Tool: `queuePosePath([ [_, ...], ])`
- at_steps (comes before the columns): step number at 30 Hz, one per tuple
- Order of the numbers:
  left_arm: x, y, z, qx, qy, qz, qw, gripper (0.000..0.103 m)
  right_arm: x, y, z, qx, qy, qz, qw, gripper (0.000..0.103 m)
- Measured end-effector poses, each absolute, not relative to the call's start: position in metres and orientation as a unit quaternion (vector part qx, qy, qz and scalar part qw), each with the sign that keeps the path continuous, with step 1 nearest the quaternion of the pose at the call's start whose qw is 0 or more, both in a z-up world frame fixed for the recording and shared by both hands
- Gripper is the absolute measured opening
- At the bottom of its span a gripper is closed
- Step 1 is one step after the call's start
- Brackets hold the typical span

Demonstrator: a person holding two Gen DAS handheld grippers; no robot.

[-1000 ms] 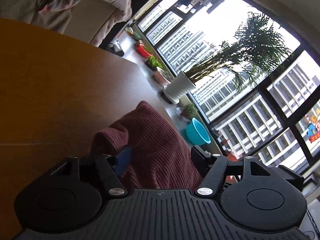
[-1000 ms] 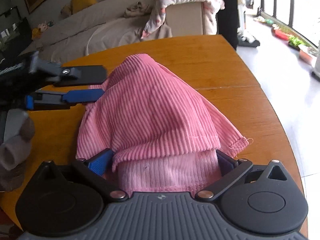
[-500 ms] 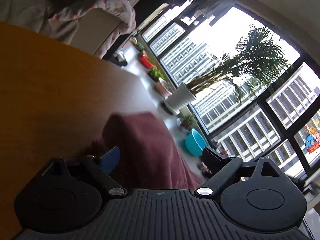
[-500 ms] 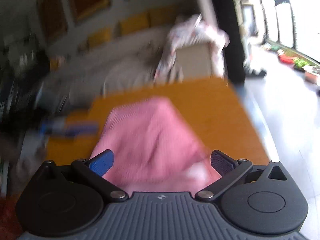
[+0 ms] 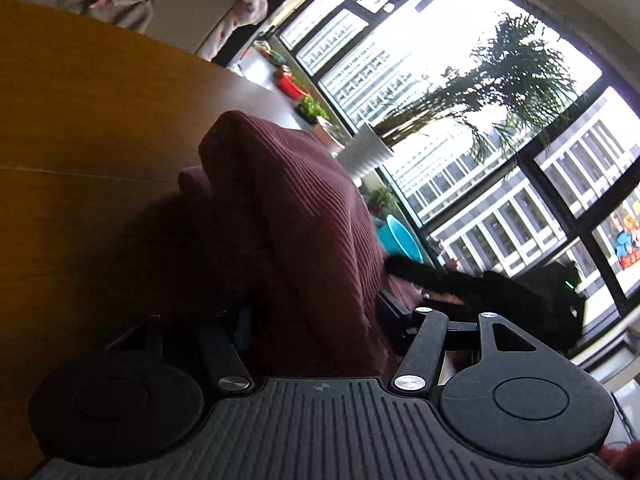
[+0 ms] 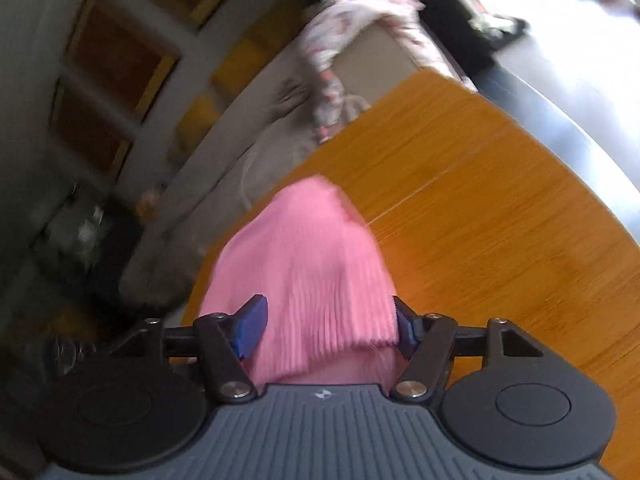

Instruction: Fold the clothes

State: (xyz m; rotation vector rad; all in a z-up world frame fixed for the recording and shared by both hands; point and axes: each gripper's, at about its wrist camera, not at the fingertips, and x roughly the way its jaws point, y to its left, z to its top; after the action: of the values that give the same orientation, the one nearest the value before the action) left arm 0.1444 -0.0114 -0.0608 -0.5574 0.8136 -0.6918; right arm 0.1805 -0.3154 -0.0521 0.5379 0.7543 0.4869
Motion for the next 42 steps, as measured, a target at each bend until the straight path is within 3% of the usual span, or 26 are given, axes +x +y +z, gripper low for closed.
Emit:
queuePosePath([
  [6,0.136,-0.032,-0.052,-0.217,0.394,-0.383,0.807,0.067,0.167,-0.286,-0.042,0.092,0.336,0.189,0.918,0.068],
  [13,0.135,0.0,0.016,-0.191,0.289,-0.402,0.848,0.083,0.143,-0.273,-0.011,-0.022,0.253,0.176,0.951,0.072],
  [18,0.202,-0.008,0.02,-0.208,0.286,-0.38,0.854,0.078,0.138,-0.251,0.001,-0.013,0.222,0.249,0.943,0.072],
  [23,0.247,-0.038,-0.032,-0.13,0.358,-0.333,0.863,0.065,0.146,-0.218,-0.042,-0.07,0.284,0.272,0.917,0.073],
  [31,0.233,-0.037,-0.042,-0.093,0.349,-0.336,0.87,0.066,0.142,-0.23,-0.024,-0.058,0.292,0.277,0.913,0.076],
  [39,0.215,-0.032,-0.043,-0.099,0.358,-0.335,0.866,0.066,0.13,-0.221,-0.036,-0.204,0.285,0.256,0.901,0.078],
  [42,0.202,-0.03,-0.047,-0.1,0.378,-0.34,0.855,0.071,0.146,-0.233,-0.032,-0.214,0.282,0.217,0.909,0.079],
])
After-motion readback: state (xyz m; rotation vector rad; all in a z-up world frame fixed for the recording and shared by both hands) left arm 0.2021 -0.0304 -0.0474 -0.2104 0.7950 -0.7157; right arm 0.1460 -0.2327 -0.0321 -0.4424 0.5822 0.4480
